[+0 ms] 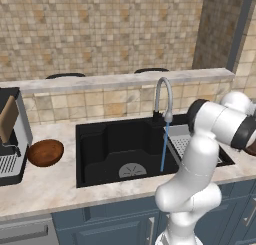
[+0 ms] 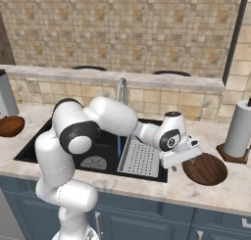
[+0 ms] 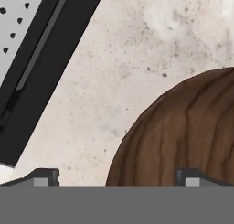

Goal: Rinse each bowl for a few seconds and place them down in the sink or on the counter.

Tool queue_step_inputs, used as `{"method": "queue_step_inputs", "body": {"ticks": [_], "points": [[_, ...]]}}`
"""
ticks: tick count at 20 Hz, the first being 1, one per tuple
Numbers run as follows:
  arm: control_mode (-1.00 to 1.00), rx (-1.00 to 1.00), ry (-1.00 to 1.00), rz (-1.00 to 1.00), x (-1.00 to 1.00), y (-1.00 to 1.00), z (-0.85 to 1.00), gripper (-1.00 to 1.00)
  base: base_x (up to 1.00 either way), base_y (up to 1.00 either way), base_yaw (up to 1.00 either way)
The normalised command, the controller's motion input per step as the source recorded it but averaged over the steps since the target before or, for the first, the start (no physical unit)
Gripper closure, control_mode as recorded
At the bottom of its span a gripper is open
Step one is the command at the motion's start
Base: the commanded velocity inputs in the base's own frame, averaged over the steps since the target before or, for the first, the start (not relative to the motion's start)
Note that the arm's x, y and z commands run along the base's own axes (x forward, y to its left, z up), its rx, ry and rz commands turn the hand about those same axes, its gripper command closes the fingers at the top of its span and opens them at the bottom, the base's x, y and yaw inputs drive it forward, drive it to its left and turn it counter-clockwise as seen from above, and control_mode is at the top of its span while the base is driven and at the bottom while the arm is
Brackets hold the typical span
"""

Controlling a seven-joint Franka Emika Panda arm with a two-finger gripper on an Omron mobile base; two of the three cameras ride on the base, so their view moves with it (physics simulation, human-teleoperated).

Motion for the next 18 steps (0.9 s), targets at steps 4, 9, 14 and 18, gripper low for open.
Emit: {"method": "queue_step_inputs", "body": {"ticks": [4, 9, 14, 18], "points": [[-1.00, 0.00, 0.00, 0.10, 0.00, -0.07, -0.19, -1.00, 0.00, 0.00, 0.00], [-1.00, 0.00, 0.00, 0.07, 0.00, -0.10, -0.17, -1.00, 0.00, 0.00, 0.00], [-1.00, 0.00, 0.00, 0.06, 0.00, -0.09, -0.14, 1.00, 0.00, 0.00, 0.00], [-1.00, 0.00, 0.00, 0.03, 0.00, -0.06, -0.16, 1.00, 0.00, 0.00, 0.00]]}}
